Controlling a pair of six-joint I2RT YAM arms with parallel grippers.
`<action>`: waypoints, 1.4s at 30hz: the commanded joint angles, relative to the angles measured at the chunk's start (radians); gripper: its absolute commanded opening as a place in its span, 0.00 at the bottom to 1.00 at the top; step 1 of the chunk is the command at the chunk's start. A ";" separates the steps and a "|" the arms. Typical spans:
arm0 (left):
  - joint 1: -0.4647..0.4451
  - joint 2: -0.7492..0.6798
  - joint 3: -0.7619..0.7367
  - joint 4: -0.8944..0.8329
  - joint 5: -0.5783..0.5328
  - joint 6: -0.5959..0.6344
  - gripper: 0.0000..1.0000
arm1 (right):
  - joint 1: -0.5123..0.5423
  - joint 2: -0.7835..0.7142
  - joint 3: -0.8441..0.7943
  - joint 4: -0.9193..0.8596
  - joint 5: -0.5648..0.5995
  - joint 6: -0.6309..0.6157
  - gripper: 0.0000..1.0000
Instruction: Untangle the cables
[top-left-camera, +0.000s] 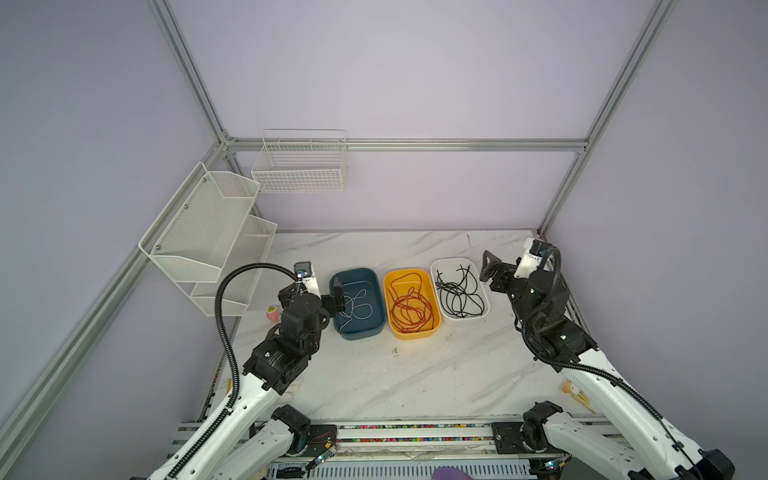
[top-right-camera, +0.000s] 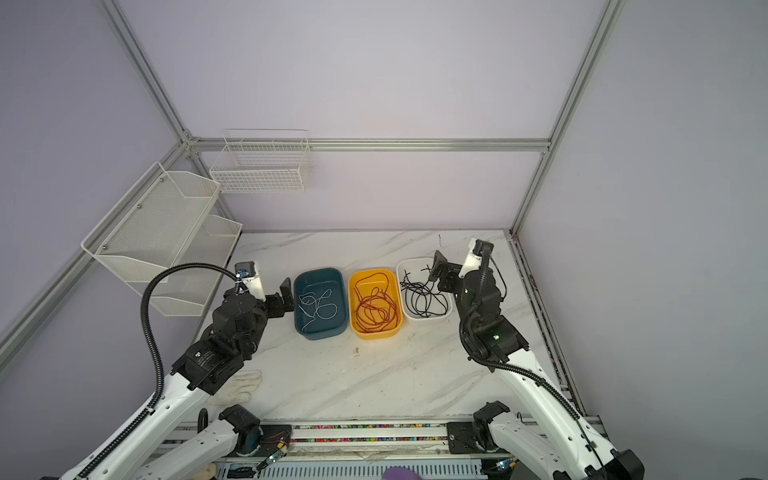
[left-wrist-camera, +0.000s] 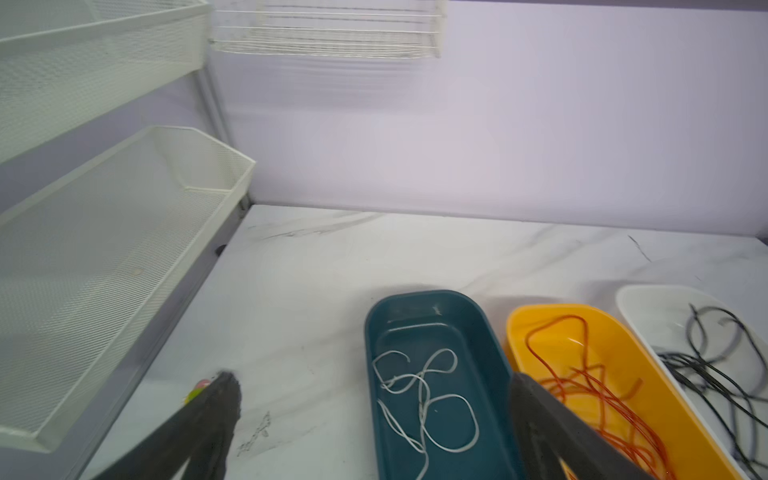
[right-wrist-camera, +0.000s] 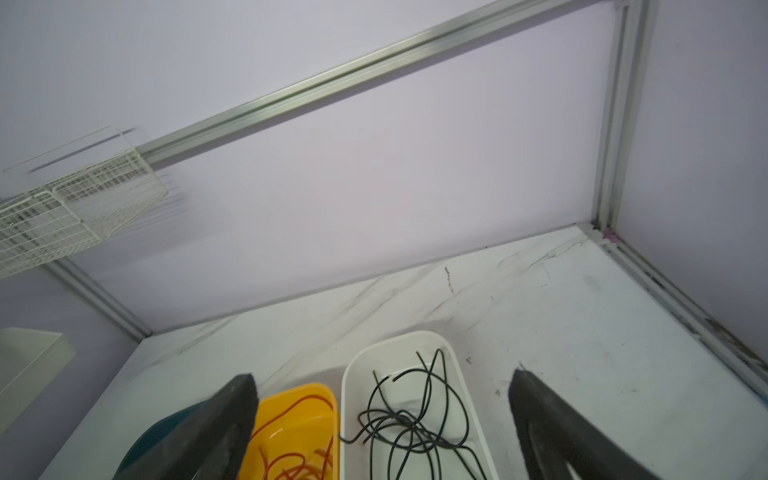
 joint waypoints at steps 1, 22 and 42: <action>0.099 0.020 -0.076 0.115 0.010 -0.072 1.00 | 0.004 -0.008 -0.114 0.228 0.190 -0.064 0.98; 0.415 0.529 -0.265 0.717 0.090 0.133 1.00 | -0.202 0.372 -0.341 0.766 0.292 -0.073 0.98; 0.436 0.769 -0.395 1.210 0.258 0.195 1.00 | -0.208 0.430 -0.398 0.927 0.310 -0.187 0.98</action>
